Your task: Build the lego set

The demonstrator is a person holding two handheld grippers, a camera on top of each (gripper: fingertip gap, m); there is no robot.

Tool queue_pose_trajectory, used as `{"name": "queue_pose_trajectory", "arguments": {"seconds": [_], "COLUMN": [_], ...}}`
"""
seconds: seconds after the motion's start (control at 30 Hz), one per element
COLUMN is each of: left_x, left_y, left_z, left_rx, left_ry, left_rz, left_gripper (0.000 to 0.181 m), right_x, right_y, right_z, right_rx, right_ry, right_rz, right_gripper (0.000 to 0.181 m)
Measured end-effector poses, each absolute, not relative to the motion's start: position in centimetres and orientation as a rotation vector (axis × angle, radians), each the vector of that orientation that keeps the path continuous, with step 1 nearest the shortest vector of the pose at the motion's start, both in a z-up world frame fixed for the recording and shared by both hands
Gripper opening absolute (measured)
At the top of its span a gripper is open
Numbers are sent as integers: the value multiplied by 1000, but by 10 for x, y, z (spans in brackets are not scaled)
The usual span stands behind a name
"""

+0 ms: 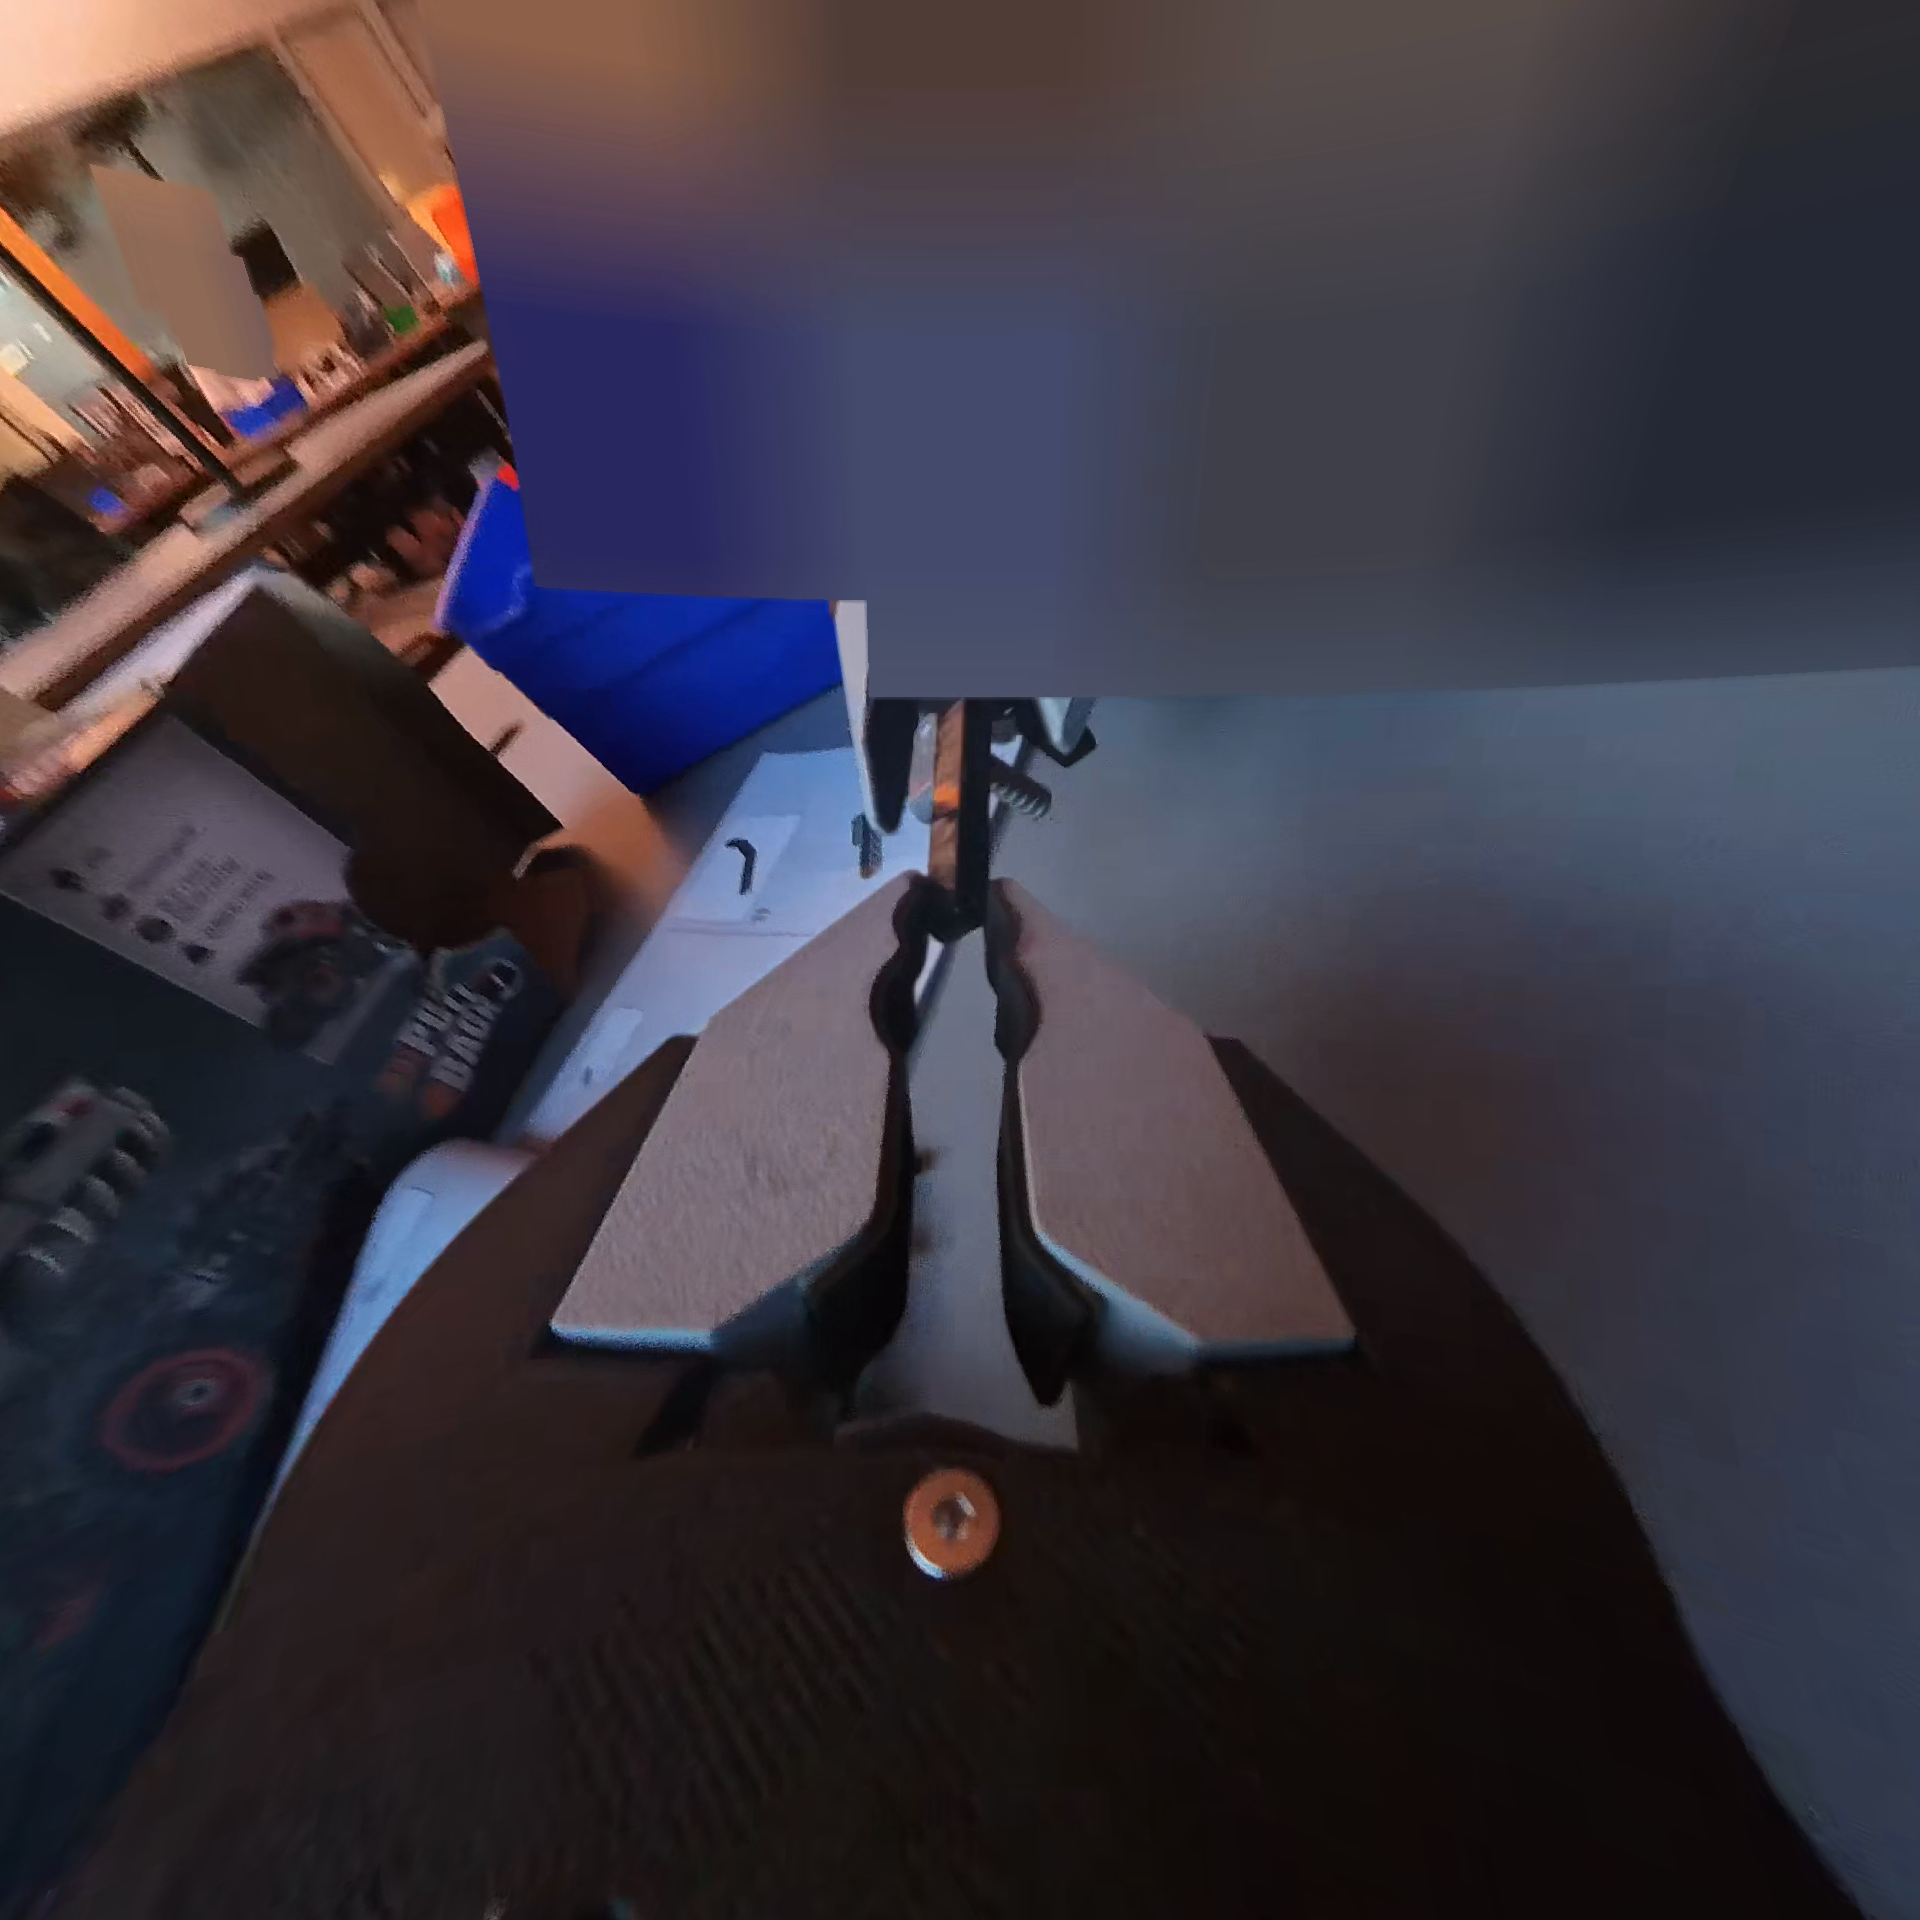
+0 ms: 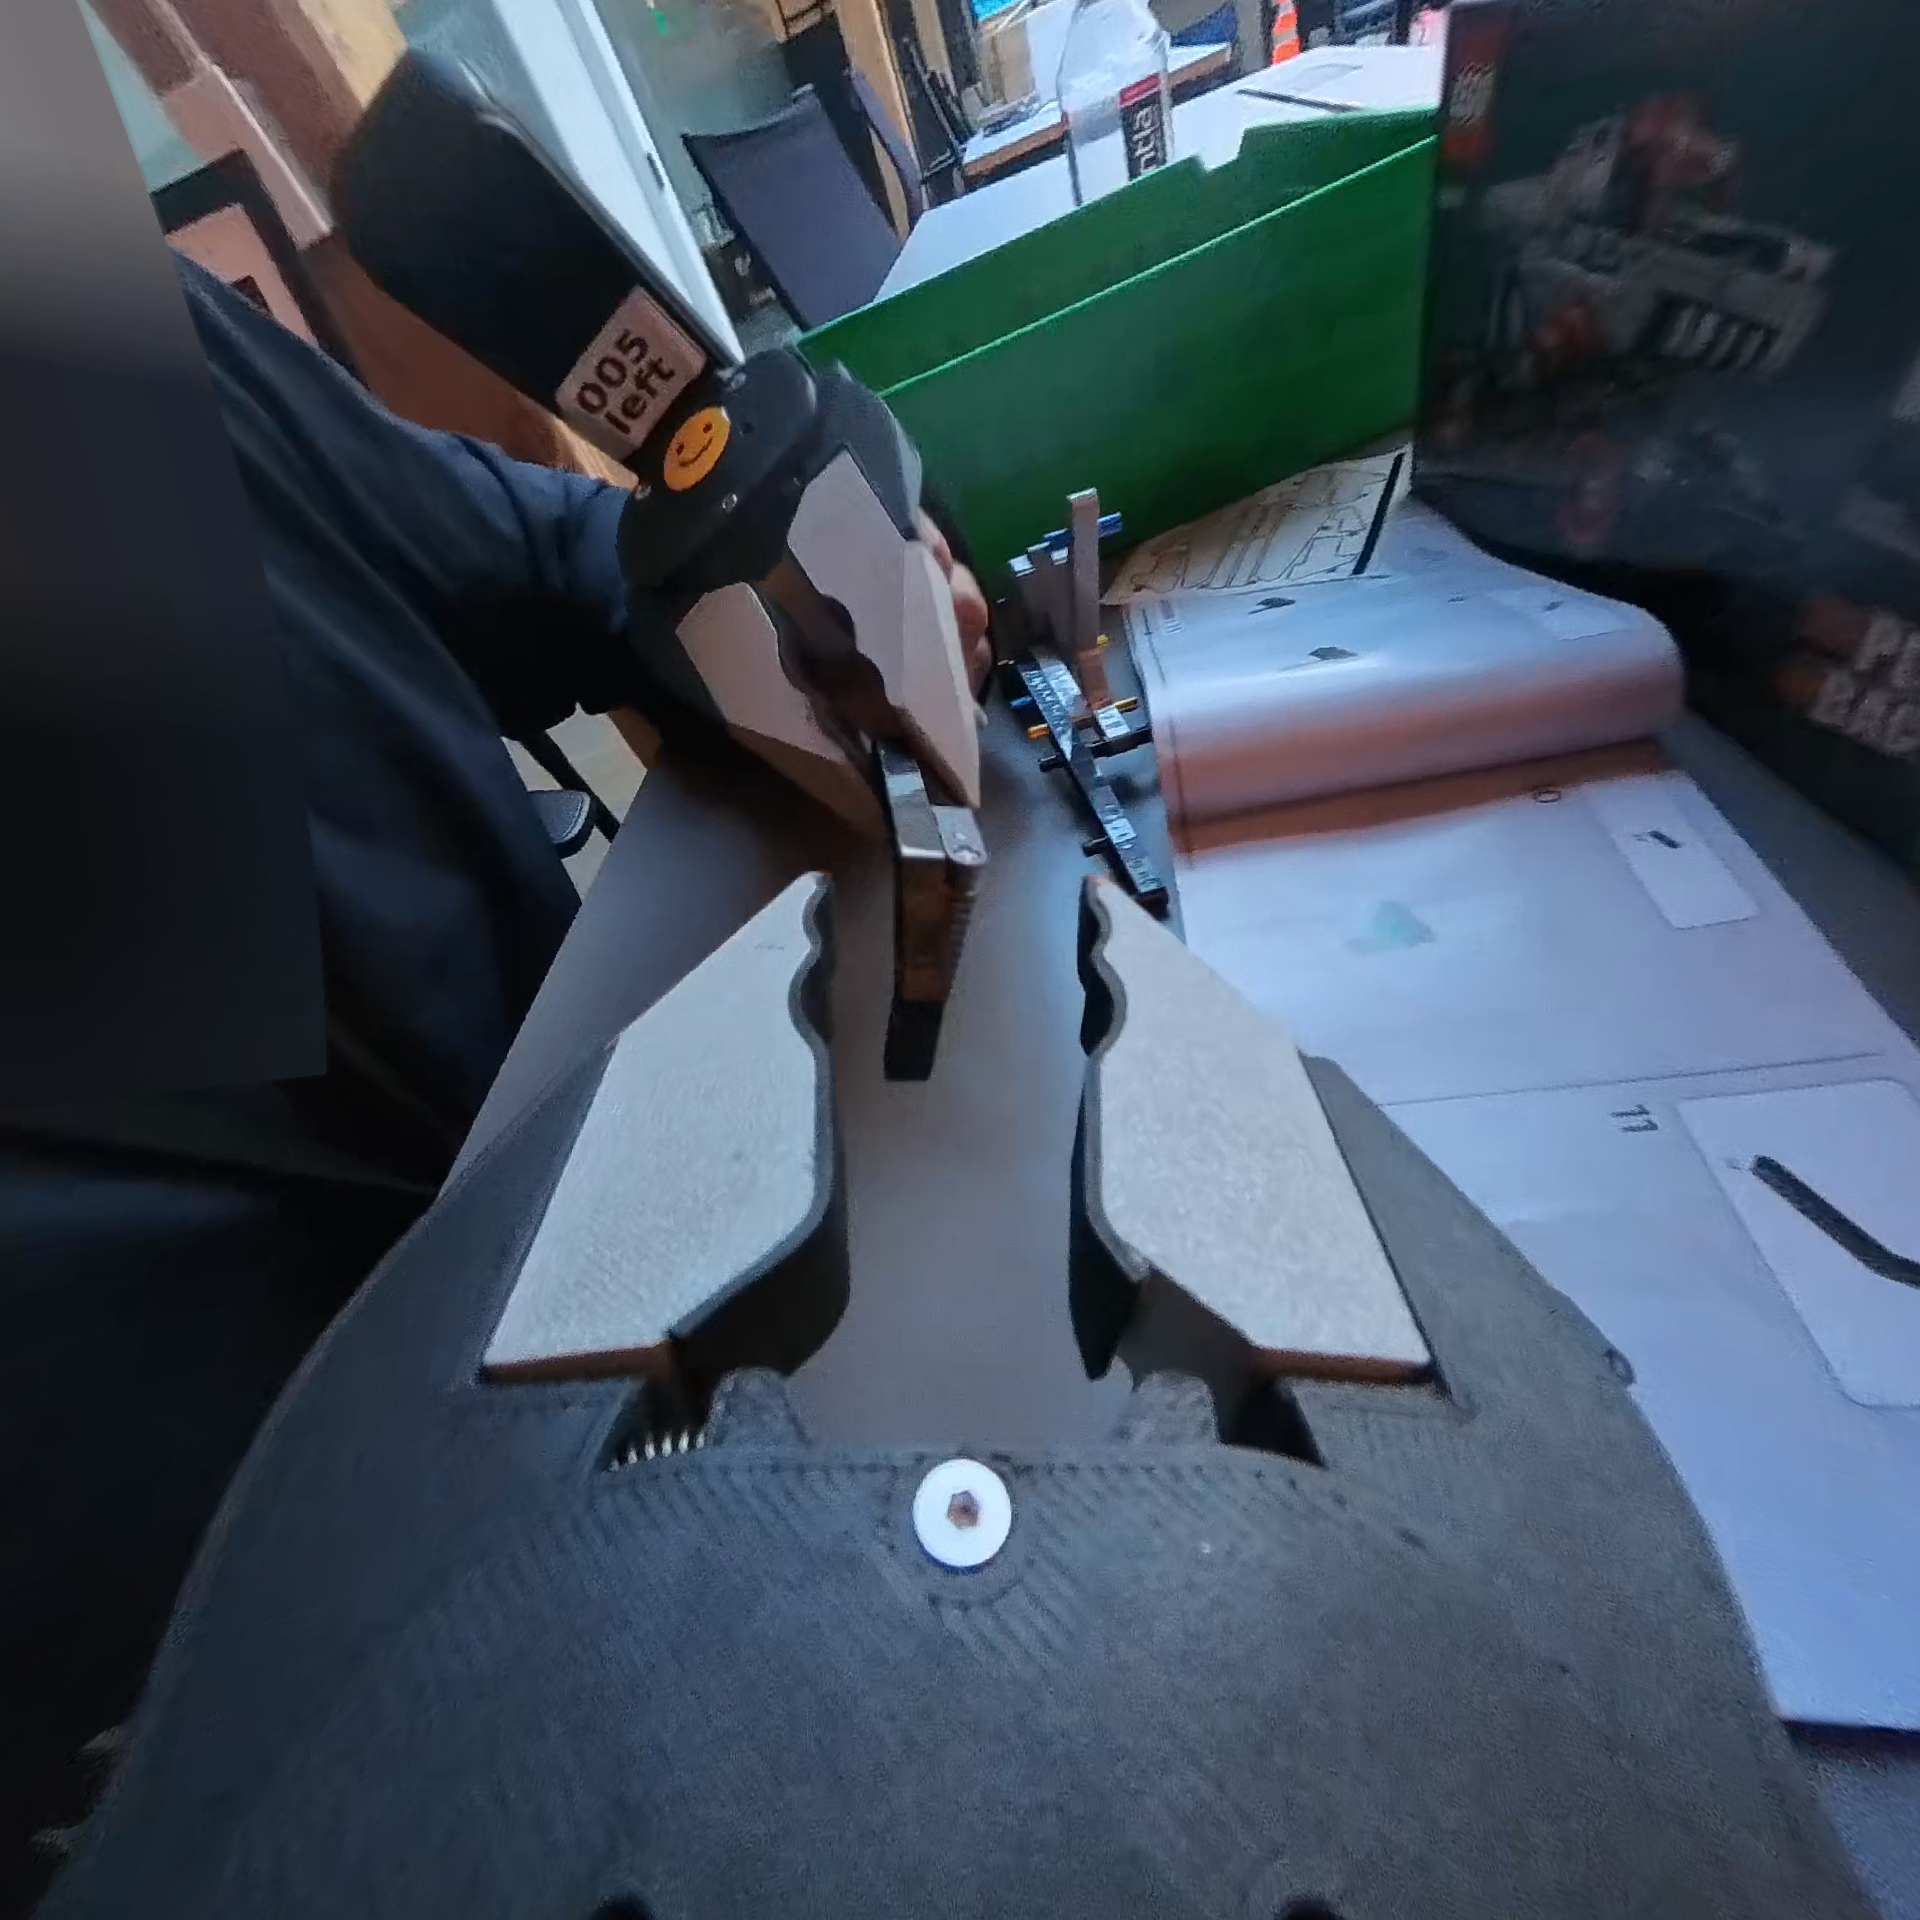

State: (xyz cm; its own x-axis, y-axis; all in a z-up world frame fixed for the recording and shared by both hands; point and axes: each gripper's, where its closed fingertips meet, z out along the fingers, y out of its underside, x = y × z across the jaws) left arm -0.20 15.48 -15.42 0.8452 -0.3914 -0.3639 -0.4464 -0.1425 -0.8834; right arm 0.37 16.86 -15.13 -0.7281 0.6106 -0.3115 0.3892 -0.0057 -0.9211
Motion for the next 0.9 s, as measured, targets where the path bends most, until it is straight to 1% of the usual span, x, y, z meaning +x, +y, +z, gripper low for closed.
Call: {"name": "queue_pose_trajectory", "arguments": {"seconds": [0.03,0.1,0.13,0.23,0.4,0.5,0.67,0.77,0.83,0.87,0.9], "left_x": [-1,1,1,1,3,0,-1,-9,-10,-11,-15], "left_y": [154,154,154,154,153,154,155,156,156,156,156], "left_z": [-153,-154,-154,-155,-164,-170,-174,-173,-171,-169,-168], "left_rx": [-1738,-1722,-1719,-1723,-1787,-1827,-1850,-1865,-1891,-1903,-1911], "left_ry": [669,703,712,712,681,666,650,622,536,469,402], "left_rz": [92,155,176,173,50,25,10,43,-96,-194,-277], "left_gripper": [8,8,8,8,11,8,7,6,6,6,5], "right_x": [5,8,9,9,6,2,-3,-9,-12,-12,-11], "right_y": [166,163,162,162,162,163,170,179,181,181,182], "right_z": [-152,-152,-152,-155,-157,-164,-167,-168,-172,-173,-172], "right_rx": [-1052,-995,-970,-917,-734,-613,-602,-562,-617,-657,-693], "right_ry": [-2094,-2119,-2123,-2132,-2106,-2085,-2065,-2012,-2015,-2026,-2032], "right_rz": [1812,1782,1753,1637,1422,1246,1115,960,952,990,1040], "right_gripper": [42,20,14,13,14,14,13,11,10,12,17]}}
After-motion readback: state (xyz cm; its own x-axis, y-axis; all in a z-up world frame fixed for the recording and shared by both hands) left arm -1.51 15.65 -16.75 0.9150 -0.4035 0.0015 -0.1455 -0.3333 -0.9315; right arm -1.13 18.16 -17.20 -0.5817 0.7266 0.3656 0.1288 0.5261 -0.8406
